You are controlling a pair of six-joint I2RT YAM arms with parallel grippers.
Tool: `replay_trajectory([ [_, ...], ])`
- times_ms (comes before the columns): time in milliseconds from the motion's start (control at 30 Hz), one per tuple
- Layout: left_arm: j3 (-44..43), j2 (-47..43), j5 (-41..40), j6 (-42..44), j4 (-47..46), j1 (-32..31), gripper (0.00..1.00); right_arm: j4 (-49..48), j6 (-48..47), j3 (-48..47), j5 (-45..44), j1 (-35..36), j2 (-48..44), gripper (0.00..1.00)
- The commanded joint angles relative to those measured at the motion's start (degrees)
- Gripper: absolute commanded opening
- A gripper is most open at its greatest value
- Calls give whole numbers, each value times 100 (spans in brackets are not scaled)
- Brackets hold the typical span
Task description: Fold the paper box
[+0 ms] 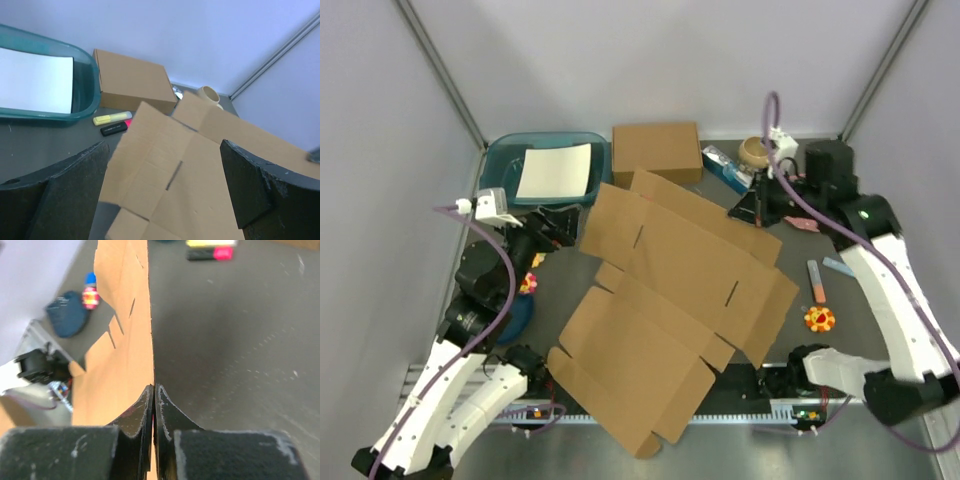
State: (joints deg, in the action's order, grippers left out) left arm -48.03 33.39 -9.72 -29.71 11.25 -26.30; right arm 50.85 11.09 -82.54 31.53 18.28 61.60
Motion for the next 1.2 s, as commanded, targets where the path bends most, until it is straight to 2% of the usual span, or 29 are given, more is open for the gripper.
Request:
replay_trajectory([
  [0,311,80,-30,-25,-78,-15,98,-513,120,45,-1856,44,1115,19],
  [33,373,80,-30,-34,-96,-15,98,-802,217,37,-2200,9,1291,36],
  [67,469,89,-22,-43,-114,-15,98,-900,383,-77,-2508,-18,1710,46],
  [100,496,89,-30,-43,-114,-15,98,-997,463,-173,-2807,-70,1889,68],
  [167,523,150,-83,9,-96,-15,98,-1155,770,-515,-2941,-219,2231,80],
  [200,514,177,-109,62,-61,-15,98,-1217,824,-595,-2994,-237,2233,91],
  [233,497,212,-188,106,-52,-15,98,-1287,868,-640,-3038,-238,2181,95],
  [333,444,379,-302,247,-70,-15,98,-1595,1026,-535,-3030,-238,1760,99],
  [433,417,660,-355,308,-96,-15,98,-1972,1315,227,-2627,-211,1014,99],
  [567,94,1579,-417,370,175,20,98,-2781,1999,2481,-2187,-150,-24,97],
  [667,-275,2440,-312,405,299,116,98,-3116,2344,3644,-2107,-132,-543,97],
  [767,-714,3302,83,423,431,379,98,-3230,2511,4314,-2142,-132,-816,96],
  [900,-1330,4271,557,607,545,740,98,-3520,2600,4729,-1870,-123,-1106,95],
  [1033,-1963,5141,1970,958,702,1110,96,-3714,2565,4809,-1624,-123,-1151,95],
  [1167,-2666,5888,2237,1537,1282,1180,92,-3775,2495,4809,-1431,-123,-1124,94],
])
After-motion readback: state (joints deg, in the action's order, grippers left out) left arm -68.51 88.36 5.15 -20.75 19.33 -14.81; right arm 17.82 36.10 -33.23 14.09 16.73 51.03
